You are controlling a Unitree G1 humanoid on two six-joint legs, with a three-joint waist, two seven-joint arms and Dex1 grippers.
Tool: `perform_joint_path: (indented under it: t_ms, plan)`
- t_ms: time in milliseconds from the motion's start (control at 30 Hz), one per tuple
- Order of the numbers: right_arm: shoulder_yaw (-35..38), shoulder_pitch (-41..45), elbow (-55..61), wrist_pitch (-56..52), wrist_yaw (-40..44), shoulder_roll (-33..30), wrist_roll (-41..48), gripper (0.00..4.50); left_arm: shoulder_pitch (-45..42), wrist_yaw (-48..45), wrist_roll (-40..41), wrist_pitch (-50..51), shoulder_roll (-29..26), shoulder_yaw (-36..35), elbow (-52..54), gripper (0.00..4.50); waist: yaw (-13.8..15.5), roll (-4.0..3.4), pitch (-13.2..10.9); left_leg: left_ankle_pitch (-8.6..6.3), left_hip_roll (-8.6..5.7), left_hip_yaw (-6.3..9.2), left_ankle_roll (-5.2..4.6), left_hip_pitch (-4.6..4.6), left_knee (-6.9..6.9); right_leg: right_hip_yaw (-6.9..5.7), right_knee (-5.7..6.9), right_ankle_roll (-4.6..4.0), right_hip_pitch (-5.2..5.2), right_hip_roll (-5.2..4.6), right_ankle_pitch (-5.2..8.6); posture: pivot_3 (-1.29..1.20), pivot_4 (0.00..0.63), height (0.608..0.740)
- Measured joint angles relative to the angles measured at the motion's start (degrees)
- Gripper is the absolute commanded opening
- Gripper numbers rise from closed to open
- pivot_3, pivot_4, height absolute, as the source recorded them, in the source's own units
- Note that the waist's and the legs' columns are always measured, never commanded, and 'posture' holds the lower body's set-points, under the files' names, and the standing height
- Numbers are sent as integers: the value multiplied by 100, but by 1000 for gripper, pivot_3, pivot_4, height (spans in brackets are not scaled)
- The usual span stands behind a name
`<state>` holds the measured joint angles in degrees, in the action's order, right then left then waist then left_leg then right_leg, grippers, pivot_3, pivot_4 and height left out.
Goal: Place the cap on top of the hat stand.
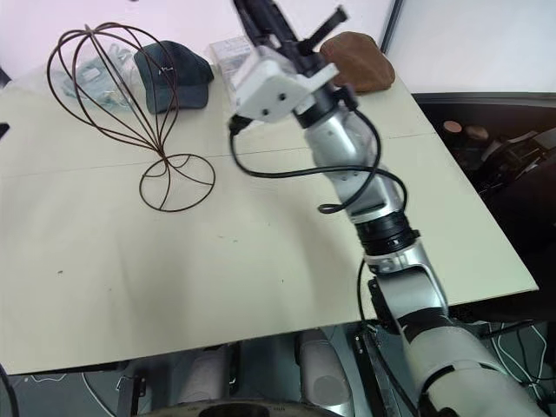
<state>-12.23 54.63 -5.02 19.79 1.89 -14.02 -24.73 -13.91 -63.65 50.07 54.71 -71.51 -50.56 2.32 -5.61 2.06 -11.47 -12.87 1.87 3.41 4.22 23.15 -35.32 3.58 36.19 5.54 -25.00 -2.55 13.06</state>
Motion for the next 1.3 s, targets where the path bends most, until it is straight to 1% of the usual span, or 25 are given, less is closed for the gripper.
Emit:
perform_joint_path:
  t_ms: [67, 233, 300, 500, 667, 767, 900, 1167, 1300]
  plan:
    - [-93, 43, 48, -103, 0, 262, -11, 58, 137, 7, -36, 43, 6, -221, 44, 4500, 2, 0, 0, 0, 0, 0, 1, 7, 0, 0, 1, 0, -7, -1, 0, 0, 150, 740]
    - [-246, 58, 114, -207, 1, 564, -149, 58, 435, 45, -68, 241, 97, -639, 307, 4500, 13, 5, 3, 3, -1, 0, 5, 12, -1, -1, 0, -2, -10, -3, 0, 0, 150, 740]
    - [-315, 58, 188, -237, 19, 713, -150, 58, 477, 61, -71, 256, 107, -696, 356, 4500, 9, 6, 4, 3, 0, 1, 6, 11, -1, -1, 4, -2, -12, 0, -1, 0, 150, 740]
    - [-453, 56, 361, -318, 129, 1091, -120, 58, 467, 103, -84, 226, 107, -677, 332, 4500, 6, 6, 4, 6, 1, 1, 10, 10, -1, -1, 16, -2, -19, 1, -1, 0, 150, 740]
    - [-613, 10, 360, -313, 142, 1356, -112, 58, 344, 167, -83, 122, 107, -424, 253, 4500, 6, 6, 4, 6, 1, 1, 11, 10, -1, -1, 17, -2, -20, 1, -1, 0, 150, 740]
    - [-862, -164, 205, -206, 48, 1552, -212, 58, 211, 202, -80, 60, 109, -303, 226, 4500, -1, 11, 7, 7, 1, 0, 11, 10, -1, -1, 18, -2, -20, 0, -2, 0, 150, 740]
    - [-1133, -362, -204, -100, -46, 1596, -399, 58, 210, 247, -81, 54, 184, -208, 231, 4500, 1, 11, 7, 7, 1, 0, 12, 10, -1, -1, 18, -2, -21, 0, -2, 0, 150, 740]
    - [-1289, -394, -553, 197, -402, 1499, -936, 58, 240, 286, -78, 80, 192, -208, 280, 4500, -4, 13, 8, 7, 1, 1, 13, 11, -1, -1, 19, -2, -22, 1, -2, 0, 150, 740]
    - [-1327, -407, -553, 230, -503, 1439, -1181, 58, 258, 294, -78, 99, 207, -209, 318, 4500, 0, 14, 9, 7, 1, 1, 13, 11, -1, -1, 19, -2, -22, 1, -2, 0, 150, 740]
